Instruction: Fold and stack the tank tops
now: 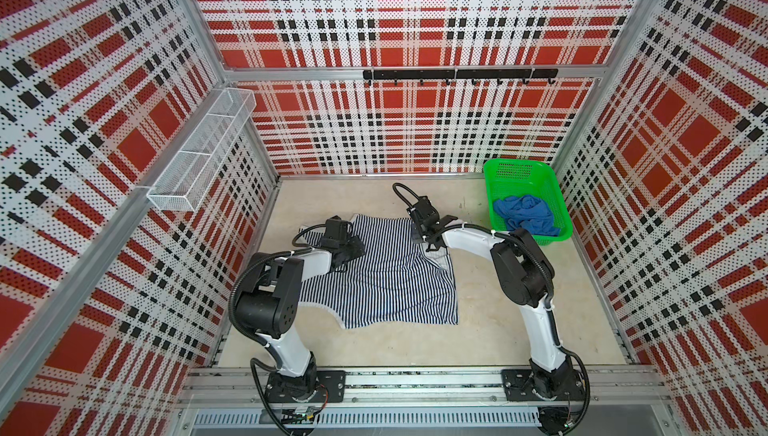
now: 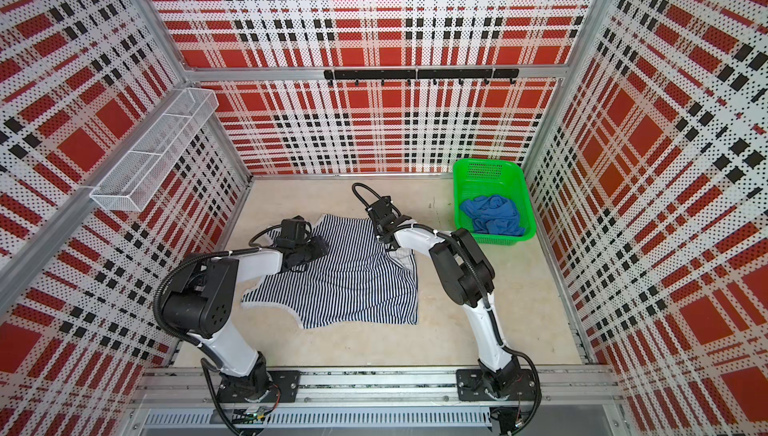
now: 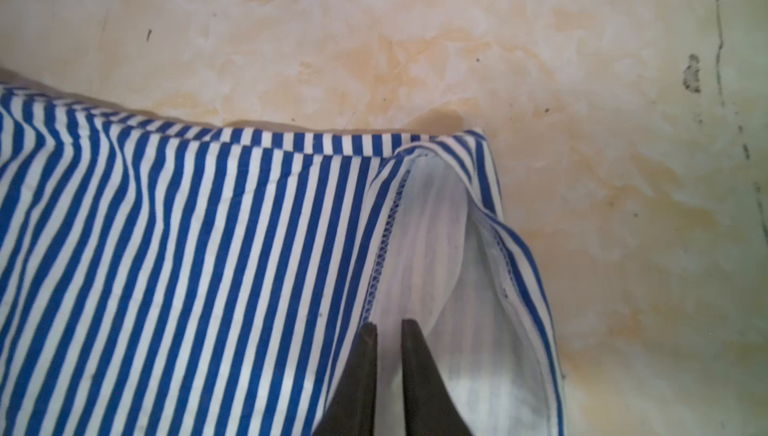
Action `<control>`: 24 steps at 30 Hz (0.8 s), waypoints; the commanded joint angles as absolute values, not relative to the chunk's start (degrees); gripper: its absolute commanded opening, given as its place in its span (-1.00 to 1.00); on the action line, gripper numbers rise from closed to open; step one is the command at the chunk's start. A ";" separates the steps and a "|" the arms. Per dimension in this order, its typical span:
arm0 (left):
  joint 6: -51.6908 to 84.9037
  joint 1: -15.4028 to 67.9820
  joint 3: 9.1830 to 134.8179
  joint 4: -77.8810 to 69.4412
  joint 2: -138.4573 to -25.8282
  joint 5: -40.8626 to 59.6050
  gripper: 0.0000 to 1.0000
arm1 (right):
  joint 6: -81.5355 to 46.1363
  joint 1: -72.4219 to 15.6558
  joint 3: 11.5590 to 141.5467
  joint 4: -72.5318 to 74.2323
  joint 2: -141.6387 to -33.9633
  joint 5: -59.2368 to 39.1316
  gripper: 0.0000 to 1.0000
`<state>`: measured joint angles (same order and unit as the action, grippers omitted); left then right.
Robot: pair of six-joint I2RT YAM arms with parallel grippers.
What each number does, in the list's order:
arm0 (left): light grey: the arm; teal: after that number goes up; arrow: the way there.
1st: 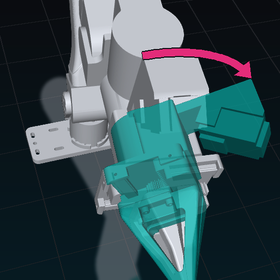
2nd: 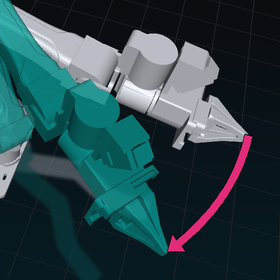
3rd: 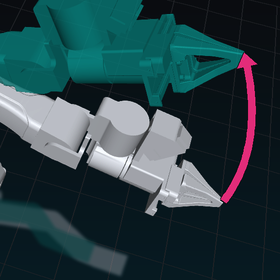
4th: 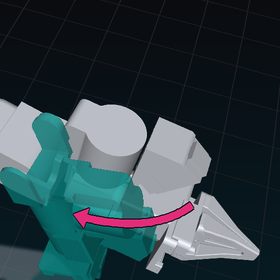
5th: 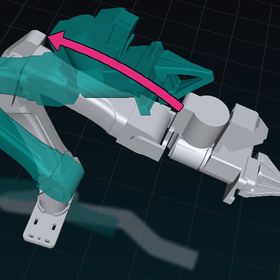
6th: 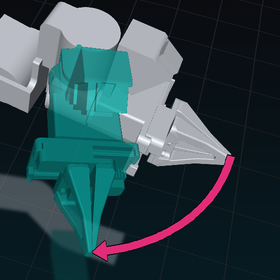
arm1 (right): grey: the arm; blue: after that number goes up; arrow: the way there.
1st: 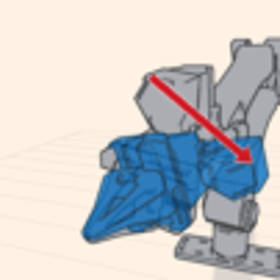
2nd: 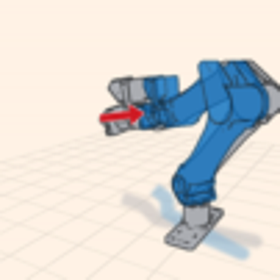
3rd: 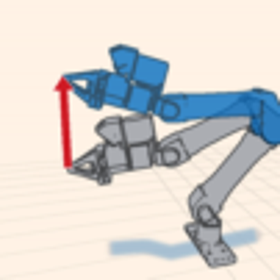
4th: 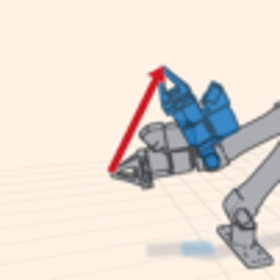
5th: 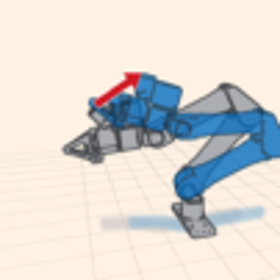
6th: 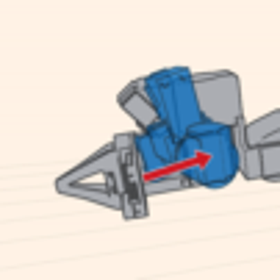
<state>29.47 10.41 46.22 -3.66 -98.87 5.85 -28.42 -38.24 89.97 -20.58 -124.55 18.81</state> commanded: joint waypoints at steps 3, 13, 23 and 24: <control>28.57 9.19 44.56 -4.03 -100.96 6.59 0.10 | -28.65 -41.07 87.23 -21.13 -120.51 16.58 -0.76; 28.35 8.82 44.38 -4.13 -100.77 6.77 0.10 | -29.62 -41.66 82.88 -23.35 -117.99 16.92 -0.44; 28.13 8.31 43.86 -4.13 -100.44 6.79 0.09 | -30.94 -41.23 84.11 -24.43 -120.60 18.05 -0.76; 28.13 8.37 43.83 -4.00 -100.37 6.77 0.09 | -30.94 -41.22 84.11 -24.52 -120.22 18.56 -0.86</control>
